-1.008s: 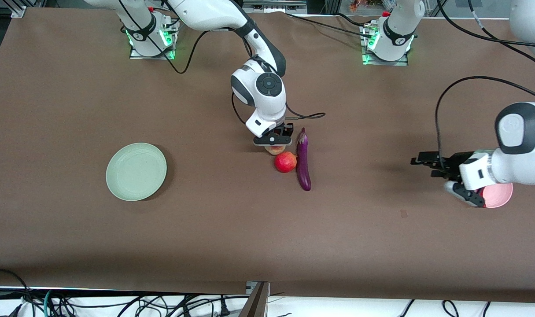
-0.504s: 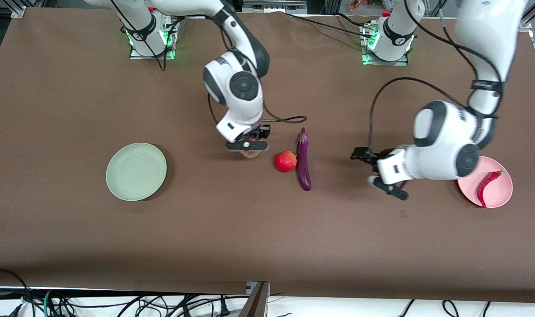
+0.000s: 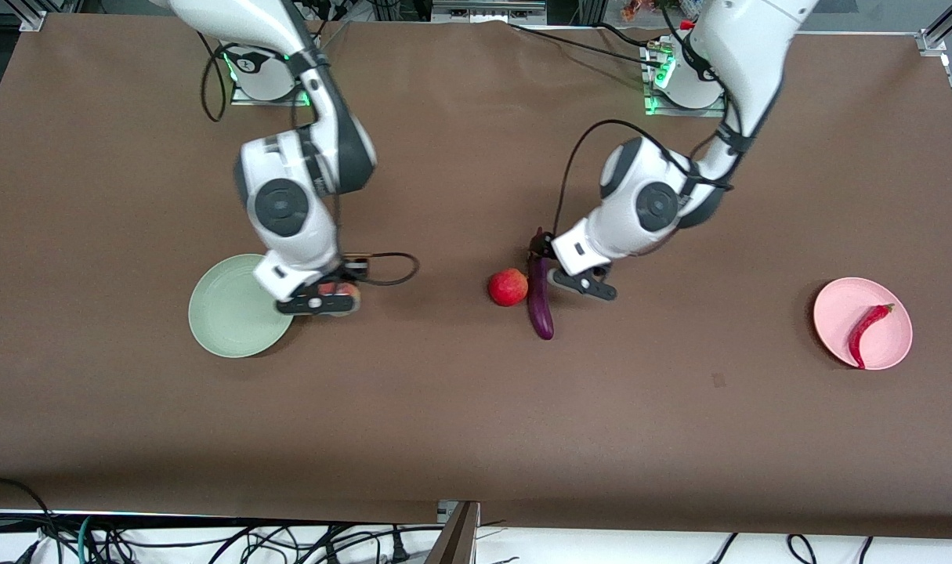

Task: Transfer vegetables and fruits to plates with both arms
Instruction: 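Carry the peach to the green plate while the left gripper grasps the eggplant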

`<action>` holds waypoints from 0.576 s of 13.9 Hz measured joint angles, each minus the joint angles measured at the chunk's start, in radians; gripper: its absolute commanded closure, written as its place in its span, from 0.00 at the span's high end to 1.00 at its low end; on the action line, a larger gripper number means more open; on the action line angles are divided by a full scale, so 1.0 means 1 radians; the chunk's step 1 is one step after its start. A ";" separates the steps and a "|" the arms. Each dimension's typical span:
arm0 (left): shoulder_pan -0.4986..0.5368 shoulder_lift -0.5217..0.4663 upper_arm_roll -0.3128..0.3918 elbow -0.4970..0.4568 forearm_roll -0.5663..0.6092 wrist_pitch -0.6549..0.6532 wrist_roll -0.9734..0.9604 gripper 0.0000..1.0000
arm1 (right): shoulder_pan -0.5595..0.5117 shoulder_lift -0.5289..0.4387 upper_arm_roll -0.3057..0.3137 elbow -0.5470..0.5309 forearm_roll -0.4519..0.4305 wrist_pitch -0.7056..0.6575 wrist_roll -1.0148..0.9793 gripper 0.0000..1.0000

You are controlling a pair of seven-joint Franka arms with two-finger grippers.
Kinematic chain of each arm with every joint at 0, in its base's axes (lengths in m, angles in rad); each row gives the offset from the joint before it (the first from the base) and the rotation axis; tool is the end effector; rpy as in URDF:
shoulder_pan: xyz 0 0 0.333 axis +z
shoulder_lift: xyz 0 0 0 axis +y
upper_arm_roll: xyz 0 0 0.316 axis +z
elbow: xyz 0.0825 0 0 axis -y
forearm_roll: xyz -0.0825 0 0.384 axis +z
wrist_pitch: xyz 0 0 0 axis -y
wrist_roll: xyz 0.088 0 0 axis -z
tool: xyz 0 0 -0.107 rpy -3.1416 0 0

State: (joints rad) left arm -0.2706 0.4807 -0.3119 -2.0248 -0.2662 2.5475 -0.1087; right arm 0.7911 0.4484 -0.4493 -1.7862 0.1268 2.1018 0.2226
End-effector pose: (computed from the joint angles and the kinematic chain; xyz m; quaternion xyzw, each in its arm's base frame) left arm 0.5124 -0.3277 0.2244 0.9828 -0.1077 -0.0260 0.1474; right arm 0.5920 0.2406 0.3173 0.9974 0.0403 -0.0288 0.0524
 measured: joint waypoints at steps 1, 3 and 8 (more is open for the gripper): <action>-0.023 0.001 0.001 -0.031 0.000 0.044 -0.008 1.00 | -0.003 -0.037 -0.046 -0.056 0.001 0.002 -0.068 0.00; -0.052 0.008 0.002 -0.060 0.000 0.086 -0.025 1.00 | -0.006 -0.119 -0.148 -0.194 0.002 0.049 -0.213 0.00; -0.078 0.058 0.013 -0.066 0.012 0.151 -0.036 0.34 | -0.072 -0.168 -0.297 -0.471 0.067 0.284 -0.503 0.00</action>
State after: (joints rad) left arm -0.3487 0.5384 -0.2986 -2.0905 -0.2546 2.6981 -0.1444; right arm 0.7189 0.2799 -0.7464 -2.2570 0.1937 2.3855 -0.2800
